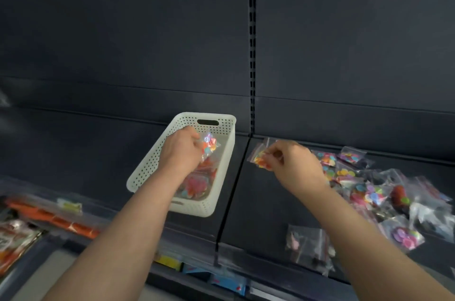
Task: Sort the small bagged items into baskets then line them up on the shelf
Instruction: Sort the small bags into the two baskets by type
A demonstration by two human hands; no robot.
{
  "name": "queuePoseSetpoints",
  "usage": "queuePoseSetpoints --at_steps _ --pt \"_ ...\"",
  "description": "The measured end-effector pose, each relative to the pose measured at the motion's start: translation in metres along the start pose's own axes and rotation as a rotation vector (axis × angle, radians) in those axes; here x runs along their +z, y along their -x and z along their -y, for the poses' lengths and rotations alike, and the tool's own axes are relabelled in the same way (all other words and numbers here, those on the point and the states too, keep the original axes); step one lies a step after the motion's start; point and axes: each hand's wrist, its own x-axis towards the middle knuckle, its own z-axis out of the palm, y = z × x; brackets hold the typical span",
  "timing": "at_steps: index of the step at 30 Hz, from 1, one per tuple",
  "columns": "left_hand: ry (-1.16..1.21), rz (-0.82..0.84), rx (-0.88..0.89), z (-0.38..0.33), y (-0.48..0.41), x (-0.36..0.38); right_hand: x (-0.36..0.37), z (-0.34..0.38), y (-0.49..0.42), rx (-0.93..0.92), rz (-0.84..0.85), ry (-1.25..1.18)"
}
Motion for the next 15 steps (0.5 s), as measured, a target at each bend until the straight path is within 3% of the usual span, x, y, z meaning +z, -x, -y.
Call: queuePoseSetpoints --at_steps 4,15 --pt "-0.142 0.107 -0.016 0.030 -0.001 -0.009 0.015 0.038 -0.008 -0.025 0.016 0.002" --pt "-0.055 0.120 0.054 0.061 -0.003 -0.025 0.075 0.099 -0.043 -0.116 0.073 -0.004"
